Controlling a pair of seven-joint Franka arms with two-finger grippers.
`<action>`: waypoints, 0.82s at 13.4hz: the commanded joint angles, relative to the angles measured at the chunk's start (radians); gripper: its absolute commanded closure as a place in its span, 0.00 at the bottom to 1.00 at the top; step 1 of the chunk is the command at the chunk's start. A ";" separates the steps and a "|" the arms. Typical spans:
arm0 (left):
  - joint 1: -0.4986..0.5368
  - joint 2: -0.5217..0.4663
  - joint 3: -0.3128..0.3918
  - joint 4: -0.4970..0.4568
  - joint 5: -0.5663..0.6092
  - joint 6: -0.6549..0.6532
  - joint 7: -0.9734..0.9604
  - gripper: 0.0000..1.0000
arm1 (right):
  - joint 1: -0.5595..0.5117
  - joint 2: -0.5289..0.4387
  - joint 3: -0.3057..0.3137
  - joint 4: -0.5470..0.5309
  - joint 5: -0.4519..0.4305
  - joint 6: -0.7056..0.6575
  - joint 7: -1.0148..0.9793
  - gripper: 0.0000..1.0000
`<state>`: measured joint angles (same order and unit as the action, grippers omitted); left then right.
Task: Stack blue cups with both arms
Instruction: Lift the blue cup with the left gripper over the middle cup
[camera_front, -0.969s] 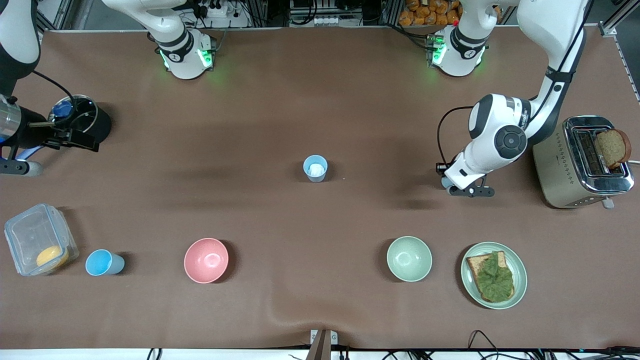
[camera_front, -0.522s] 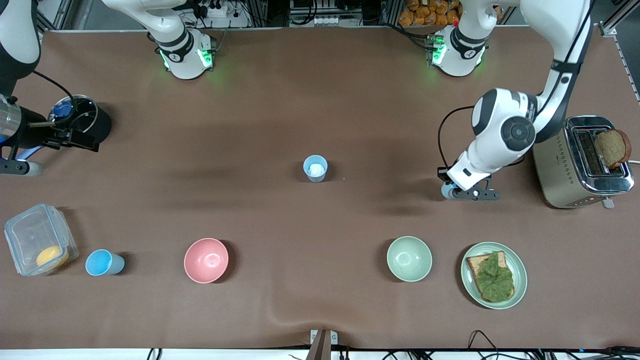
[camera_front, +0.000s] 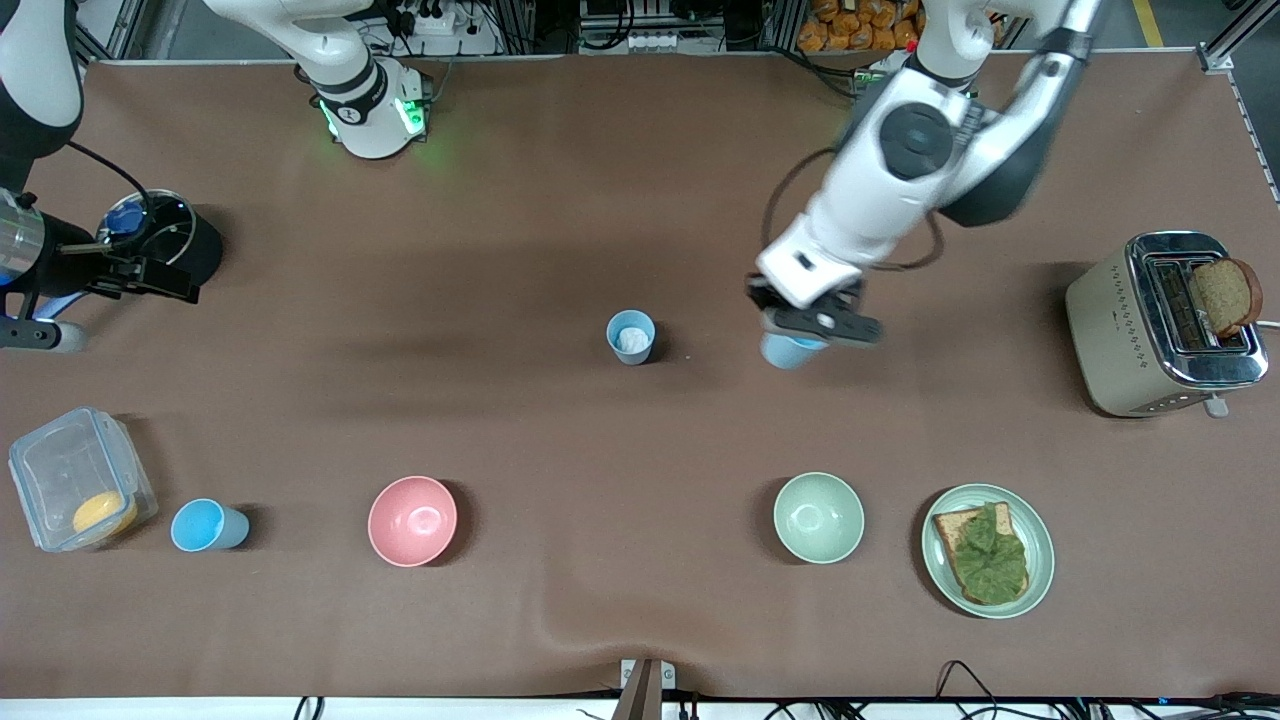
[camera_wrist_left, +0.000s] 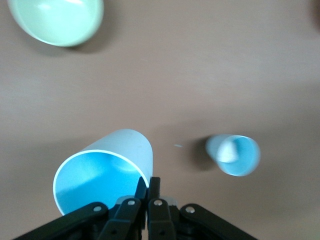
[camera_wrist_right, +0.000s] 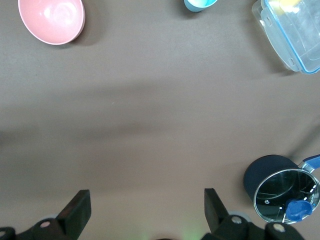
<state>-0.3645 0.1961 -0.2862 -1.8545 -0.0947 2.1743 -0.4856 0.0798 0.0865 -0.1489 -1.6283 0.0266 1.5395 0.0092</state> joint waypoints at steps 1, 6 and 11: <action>-0.097 0.094 -0.001 0.133 -0.020 -0.013 -0.050 1.00 | 0.005 -0.021 0.003 -0.012 -0.020 -0.004 0.006 0.00; -0.246 0.287 0.007 0.323 -0.022 -0.010 -0.114 1.00 | 0.005 -0.019 0.003 -0.012 -0.020 -0.004 0.003 0.00; -0.292 0.341 0.027 0.336 0.012 -0.004 -0.140 1.00 | 0.001 -0.018 0.002 -0.012 -0.020 -0.004 -0.003 0.00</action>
<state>-0.6504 0.5252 -0.2767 -1.5455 -0.1000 2.1801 -0.6140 0.0800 0.0865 -0.1486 -1.6282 0.0249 1.5394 0.0092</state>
